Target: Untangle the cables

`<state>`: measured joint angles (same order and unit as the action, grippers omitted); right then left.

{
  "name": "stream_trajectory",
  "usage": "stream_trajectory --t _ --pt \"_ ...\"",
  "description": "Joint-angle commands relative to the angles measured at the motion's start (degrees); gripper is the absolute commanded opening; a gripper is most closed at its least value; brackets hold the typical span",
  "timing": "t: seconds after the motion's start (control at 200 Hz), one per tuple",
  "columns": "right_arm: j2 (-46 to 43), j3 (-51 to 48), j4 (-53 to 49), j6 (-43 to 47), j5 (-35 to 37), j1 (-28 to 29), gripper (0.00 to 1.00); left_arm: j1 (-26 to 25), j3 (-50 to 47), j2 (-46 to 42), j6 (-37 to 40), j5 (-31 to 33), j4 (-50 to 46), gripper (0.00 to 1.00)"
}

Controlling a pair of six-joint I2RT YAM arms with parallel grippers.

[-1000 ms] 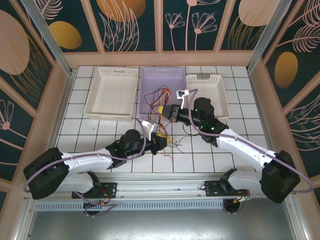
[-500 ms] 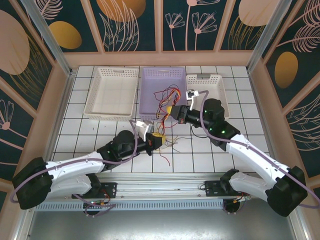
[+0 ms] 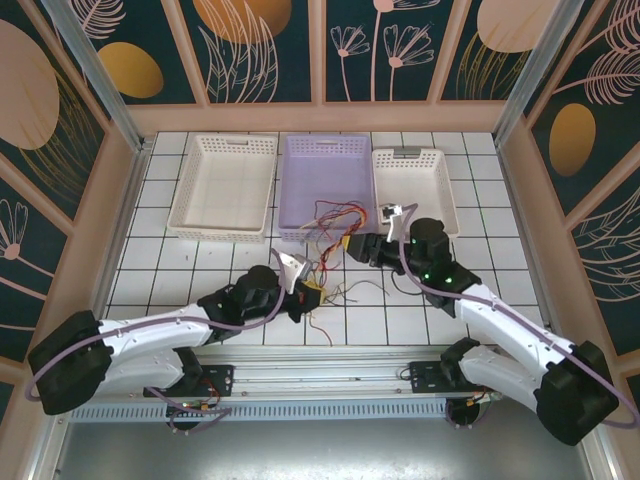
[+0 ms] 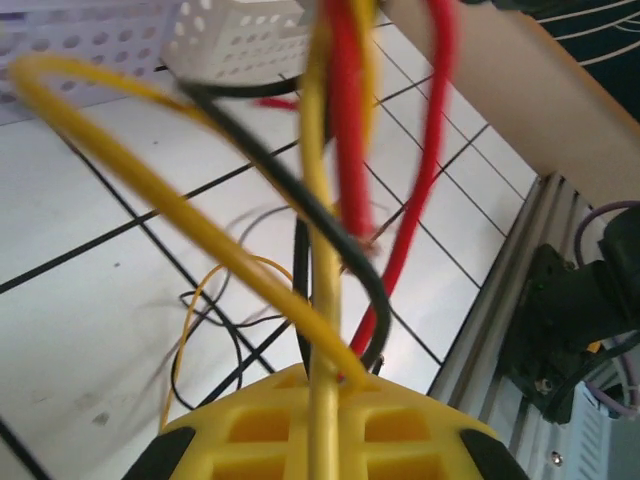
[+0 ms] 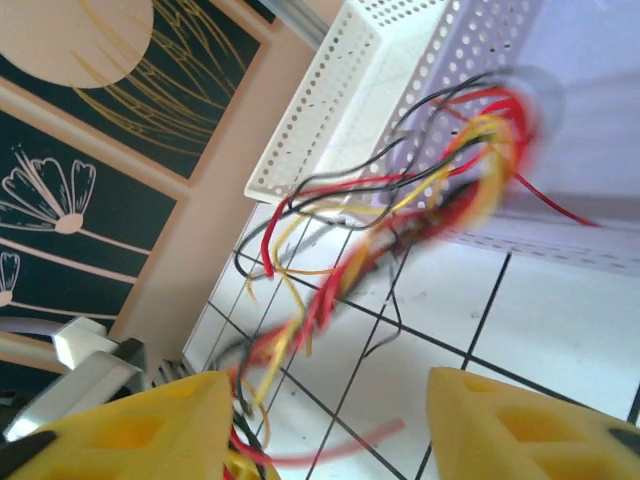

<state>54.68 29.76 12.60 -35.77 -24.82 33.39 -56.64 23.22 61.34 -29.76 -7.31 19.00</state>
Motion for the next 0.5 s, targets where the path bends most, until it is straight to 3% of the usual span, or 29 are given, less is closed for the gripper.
stream_trajectory --t 0.0,0.255,0.495 --pt "-0.9 -2.5 0.2 0.1 1.8 -0.3 0.59 0.1 0.2 -6.7 0.6 6.8 -4.1 0.00" --pt "3.3 -9.3 10.1 -3.4 1.6 0.8 0.64 0.0 1.4 -22.6 0.4 12.6 -14.3 0.00" --pt "19.8 -5.6 19.1 -2.4 2.6 1.4 0.64 0.0 4.2 -19.2 1.1 7.7 -15.0 0.00"
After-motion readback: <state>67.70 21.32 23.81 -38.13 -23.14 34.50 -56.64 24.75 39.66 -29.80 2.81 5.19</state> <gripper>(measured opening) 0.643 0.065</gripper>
